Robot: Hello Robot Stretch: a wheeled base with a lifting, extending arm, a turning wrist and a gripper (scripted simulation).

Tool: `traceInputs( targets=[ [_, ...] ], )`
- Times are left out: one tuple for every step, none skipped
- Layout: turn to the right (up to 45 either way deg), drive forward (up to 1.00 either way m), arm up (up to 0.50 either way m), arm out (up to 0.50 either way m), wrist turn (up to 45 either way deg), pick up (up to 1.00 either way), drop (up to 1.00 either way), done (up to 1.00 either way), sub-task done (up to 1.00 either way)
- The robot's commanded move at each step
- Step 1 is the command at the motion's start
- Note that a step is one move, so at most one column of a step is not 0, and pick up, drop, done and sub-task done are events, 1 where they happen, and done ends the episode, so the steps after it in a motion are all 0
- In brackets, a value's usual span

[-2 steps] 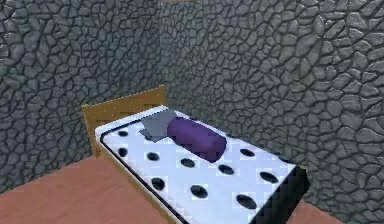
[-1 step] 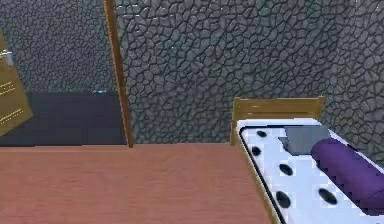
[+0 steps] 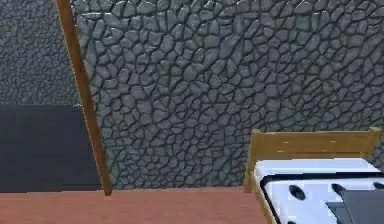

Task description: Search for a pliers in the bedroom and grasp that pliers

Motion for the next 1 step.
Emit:
traceInputs(
  targets=[
    [-45.0,0.00,0.00,0.00,0.0,0.00,0.00,0.00,0.00]
  ],
)
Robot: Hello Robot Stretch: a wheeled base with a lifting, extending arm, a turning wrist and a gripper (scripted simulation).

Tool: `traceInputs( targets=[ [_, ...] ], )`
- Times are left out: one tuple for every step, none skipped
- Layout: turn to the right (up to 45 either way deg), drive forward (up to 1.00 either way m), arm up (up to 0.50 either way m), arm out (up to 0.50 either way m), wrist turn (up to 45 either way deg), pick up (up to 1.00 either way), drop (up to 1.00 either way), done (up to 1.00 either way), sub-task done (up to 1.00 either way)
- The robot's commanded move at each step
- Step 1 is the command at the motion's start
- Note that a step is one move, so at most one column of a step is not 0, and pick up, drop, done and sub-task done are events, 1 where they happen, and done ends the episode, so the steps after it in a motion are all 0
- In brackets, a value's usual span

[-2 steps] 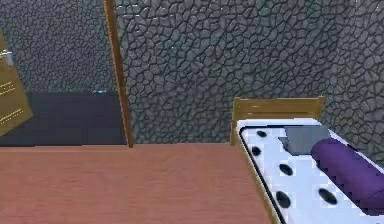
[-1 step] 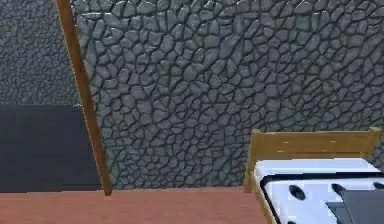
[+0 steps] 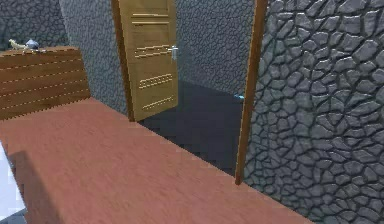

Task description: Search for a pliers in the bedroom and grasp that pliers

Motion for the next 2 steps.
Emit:
traceInputs(
  targets=[
    [-9.0,0.00,0.00,0.00,0.0,0.00,0.00,0.00,0.00],
    [0.0,0.80,0.00,0.00,0.0,0.00,0.00,0.00,0.00]
  ],
)
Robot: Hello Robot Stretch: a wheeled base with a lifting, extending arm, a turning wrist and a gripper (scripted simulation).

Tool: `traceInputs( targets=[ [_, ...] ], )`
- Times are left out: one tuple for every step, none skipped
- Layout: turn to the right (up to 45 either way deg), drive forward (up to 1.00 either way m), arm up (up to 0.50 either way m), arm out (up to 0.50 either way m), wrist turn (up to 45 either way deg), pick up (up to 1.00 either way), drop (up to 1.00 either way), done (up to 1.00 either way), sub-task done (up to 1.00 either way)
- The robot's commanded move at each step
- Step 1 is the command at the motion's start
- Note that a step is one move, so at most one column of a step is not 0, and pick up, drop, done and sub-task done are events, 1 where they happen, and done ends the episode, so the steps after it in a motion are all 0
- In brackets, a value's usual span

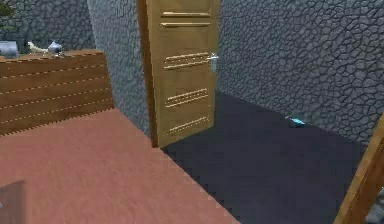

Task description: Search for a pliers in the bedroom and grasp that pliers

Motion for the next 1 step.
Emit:
traceInputs(
  targets=[
    [-36.0,0.00,0.00,0.00,0.0,0.00,0.00,0.00,0.00]
  ],
)
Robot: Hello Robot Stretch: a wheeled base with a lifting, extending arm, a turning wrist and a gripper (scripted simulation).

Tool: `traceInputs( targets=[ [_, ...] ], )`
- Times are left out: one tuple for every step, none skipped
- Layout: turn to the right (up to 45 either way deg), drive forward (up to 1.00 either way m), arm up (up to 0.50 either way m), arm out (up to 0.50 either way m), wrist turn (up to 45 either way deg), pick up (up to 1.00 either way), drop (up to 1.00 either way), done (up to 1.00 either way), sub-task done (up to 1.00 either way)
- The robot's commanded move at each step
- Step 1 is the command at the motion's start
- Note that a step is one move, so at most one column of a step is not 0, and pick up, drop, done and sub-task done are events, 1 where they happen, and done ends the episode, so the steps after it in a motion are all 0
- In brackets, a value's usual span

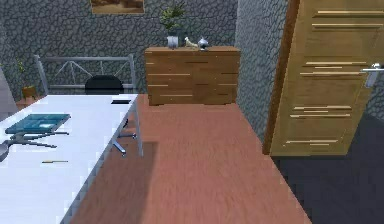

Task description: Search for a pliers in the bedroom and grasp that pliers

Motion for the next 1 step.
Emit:
traceInputs(
  targets=[
    [0.0,1.00,0.00,0.00,0.0,0.00,0.00,0.00,0.00]
  ],
)
